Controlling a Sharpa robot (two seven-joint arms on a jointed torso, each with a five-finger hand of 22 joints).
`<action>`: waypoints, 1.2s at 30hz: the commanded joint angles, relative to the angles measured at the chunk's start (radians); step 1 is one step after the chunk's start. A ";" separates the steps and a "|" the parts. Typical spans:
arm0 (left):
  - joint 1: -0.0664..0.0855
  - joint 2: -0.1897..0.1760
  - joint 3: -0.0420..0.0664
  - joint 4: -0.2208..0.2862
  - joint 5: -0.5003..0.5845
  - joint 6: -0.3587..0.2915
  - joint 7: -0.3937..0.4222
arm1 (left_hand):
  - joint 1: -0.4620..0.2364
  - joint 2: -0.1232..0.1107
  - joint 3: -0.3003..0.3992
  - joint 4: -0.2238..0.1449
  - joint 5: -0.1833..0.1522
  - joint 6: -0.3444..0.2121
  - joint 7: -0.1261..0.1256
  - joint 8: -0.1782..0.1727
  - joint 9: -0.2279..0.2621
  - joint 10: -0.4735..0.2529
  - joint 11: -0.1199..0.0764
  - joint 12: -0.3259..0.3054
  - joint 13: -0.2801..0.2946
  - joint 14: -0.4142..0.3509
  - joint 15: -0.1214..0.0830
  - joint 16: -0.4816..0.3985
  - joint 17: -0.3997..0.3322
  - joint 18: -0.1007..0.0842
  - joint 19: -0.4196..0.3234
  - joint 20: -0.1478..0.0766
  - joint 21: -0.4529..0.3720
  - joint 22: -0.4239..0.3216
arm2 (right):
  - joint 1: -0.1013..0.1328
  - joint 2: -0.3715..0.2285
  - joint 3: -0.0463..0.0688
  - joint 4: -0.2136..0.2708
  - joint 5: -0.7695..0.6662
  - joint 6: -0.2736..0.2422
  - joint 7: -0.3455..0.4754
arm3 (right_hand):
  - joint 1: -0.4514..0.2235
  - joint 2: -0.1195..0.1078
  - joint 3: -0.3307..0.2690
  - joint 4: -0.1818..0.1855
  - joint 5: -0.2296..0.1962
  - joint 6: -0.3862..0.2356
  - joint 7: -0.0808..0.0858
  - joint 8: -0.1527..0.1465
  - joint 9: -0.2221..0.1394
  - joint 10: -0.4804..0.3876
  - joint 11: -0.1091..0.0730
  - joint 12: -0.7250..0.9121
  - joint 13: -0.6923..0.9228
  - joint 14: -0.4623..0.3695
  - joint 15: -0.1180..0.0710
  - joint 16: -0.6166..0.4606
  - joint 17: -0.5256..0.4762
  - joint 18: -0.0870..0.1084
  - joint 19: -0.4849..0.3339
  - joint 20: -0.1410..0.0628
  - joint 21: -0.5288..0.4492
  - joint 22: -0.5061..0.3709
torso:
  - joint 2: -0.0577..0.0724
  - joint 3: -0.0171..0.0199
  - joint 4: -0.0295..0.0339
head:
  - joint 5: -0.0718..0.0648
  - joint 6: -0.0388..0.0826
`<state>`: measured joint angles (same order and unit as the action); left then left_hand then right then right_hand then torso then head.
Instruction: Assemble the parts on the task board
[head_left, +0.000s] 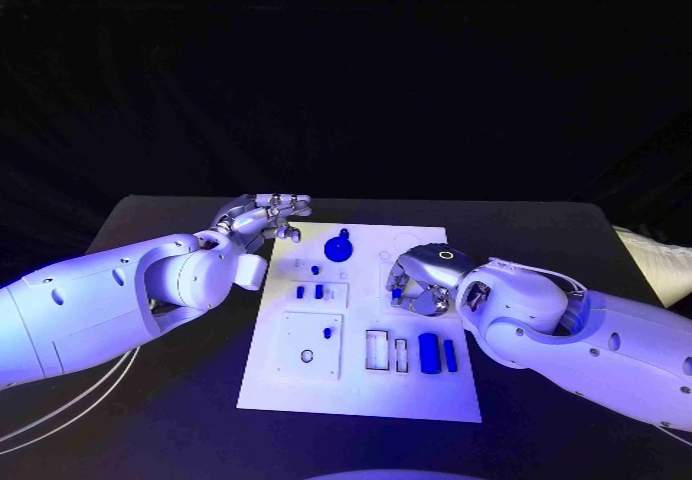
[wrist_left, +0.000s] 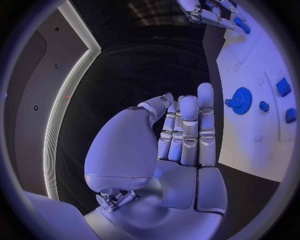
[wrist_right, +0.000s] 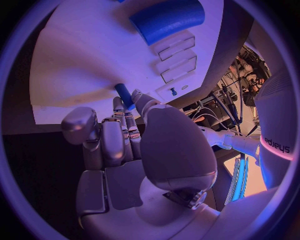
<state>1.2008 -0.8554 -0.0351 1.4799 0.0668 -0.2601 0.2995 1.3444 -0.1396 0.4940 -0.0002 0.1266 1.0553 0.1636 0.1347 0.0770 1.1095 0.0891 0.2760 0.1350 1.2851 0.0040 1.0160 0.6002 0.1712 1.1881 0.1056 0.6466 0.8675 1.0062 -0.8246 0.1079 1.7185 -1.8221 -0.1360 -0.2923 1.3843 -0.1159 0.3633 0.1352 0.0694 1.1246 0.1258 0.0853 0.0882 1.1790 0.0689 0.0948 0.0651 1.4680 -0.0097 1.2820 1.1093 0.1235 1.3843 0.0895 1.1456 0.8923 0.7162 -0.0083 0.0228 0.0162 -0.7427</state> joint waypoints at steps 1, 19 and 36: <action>0.000 0.000 0.001 0.002 -0.006 0.019 0.002 | 0.000 0.007 -0.007 -0.002 0.001 -0.005 0.001 0.007 -0.001 -0.008 0.001 0.007 0.001 -0.002 0.001 -0.003 -0.004 0.011 0.008 0.001 -0.005 -0.002 | -0.002 0.002 0.000 -0.001 -0.025 -0.013 -0.016 | 0.005 0.013 0.013 -0.002 0.005 0.019 -0.006 0.009 0.004 0.020 -0.005 0.007 0.003 0.029 -0.012 0.008 0.004 -0.001 0.006 -0.006 0.006 0.003 | 0.000 0.0002 0.0005 | 0.001 -0.001; 0.000 -0.002 0.001 0.003 -0.007 0.020 -0.002 | 0.000 0.007 -0.007 -0.002 0.001 -0.006 0.001 0.007 -0.001 -0.009 0.001 0.008 0.001 -0.002 0.001 -0.003 -0.005 0.011 0.008 0.001 -0.007 -0.004 | -0.006 -0.009 0.000 0.026 -0.062 -0.037 -0.023 | 0.081 0.043 0.130 -0.113 -0.008 0.053 -0.004 0.018 0.027 0.085 -0.016 -0.003 0.007 0.033 -0.022 0.024 0.025 -0.008 0.016 -0.020 0.028 0.036 | -0.001 0.0008 0.0003 | 0.003 -0.003; 0.000 -0.001 0.001 0.000 -0.007 0.020 -0.004 | 0.000 0.007 -0.007 -0.002 0.001 -0.006 0.001 0.007 -0.001 -0.009 0.001 0.008 0.001 -0.002 0.001 -0.003 -0.005 0.011 0.008 0.001 -0.007 -0.004 | 0.012 -0.062 0.023 0.141 -0.003 -0.073 -0.022 | 0.069 0.035 0.137 -0.121 -0.010 0.055 -0.003 0.018 0.030 0.092 -0.016 -0.006 0.008 0.034 -0.022 0.028 0.030 -0.009 0.017 -0.019 0.033 0.043 | 0.000 0.0001 0.0011 | 0.008 -0.006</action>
<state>1.2007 -0.8573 -0.0351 1.4791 0.0642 -0.2582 0.2924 1.3444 -0.1396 0.4913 -0.0031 0.1266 1.0553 0.1636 0.1347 0.0773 1.1095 0.0891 0.2825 0.1350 1.2851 0.0040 1.0160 0.5965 0.1712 1.1881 0.1056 0.6466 0.8650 1.0173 -0.8861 0.1309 1.8482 -1.8415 -0.1940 -0.3116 1.4312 -0.1014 0.4654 0.0440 0.0546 1.1742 0.1191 0.1002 0.1166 1.2357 0.0797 0.0829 0.0669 1.4684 -0.0269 1.3037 1.1379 0.1234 1.4003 0.0734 1.1738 0.9341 0.7150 -0.0083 0.0227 0.0226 -0.7471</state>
